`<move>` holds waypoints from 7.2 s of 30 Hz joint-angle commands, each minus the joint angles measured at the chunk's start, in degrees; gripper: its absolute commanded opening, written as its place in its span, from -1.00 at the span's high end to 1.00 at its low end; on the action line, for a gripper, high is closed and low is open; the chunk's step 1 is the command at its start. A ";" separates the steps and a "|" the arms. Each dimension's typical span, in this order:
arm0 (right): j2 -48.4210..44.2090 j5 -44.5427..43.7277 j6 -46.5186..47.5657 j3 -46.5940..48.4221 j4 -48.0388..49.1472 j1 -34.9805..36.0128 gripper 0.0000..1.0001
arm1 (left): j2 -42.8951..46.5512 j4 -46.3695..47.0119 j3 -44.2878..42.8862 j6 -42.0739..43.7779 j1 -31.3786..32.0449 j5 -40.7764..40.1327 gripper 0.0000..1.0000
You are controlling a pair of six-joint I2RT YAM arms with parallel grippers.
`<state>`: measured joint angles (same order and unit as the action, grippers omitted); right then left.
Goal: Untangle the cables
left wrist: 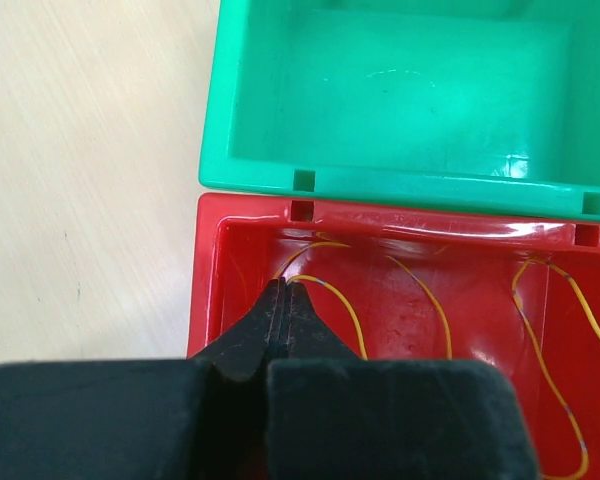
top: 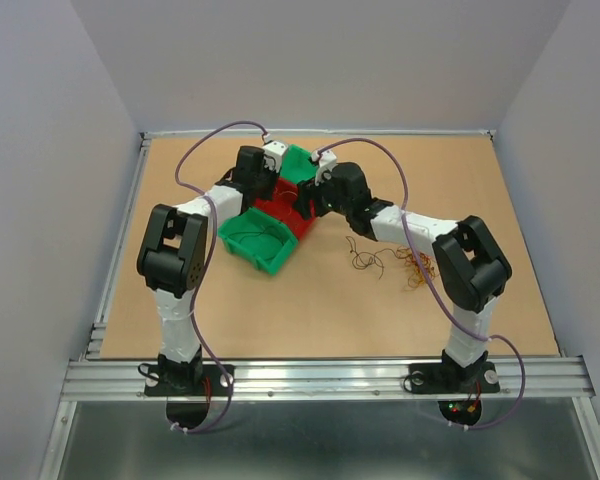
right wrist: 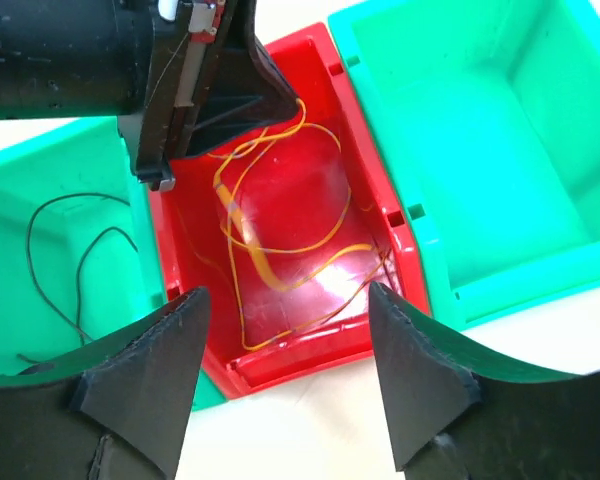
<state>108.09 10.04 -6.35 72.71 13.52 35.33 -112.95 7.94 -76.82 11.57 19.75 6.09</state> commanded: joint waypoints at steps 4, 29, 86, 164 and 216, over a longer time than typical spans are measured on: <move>0.62 0.94 2.92 1.11 8.90 0.09 -0.29 | 5.01 2.51 1.58 0.99 -0.24 1.12 1.00; 18.99 3.23 -1.12 24.76 -22.56 0.44 0.99 | 15.47 12.79 11.42 0.20 -1.29 4.81 -0.14; -8.87 -2.84 2.66 -4.15 -9.74 0.97 -0.36 | 16.71 2.43 11.25 3.98 -6.12 11.50 -0.80; -32.69 20.02 -10.00 -1.06 0.79 -1.49 0.99 | 27.78 9.98 21.80 -1.02 -11.31 9.20 -0.46; -15.59 -30.50 -8.23 -1.67 -9.12 20.39 -0.64 | 28.74 17.71 25.57 -5.77 -17.90 14.74 -0.52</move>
<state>99.50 -10.46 -11.03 77.76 5.65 55.90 -87.77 21.69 -53.01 4.62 0.30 20.60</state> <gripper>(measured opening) 0.758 0.740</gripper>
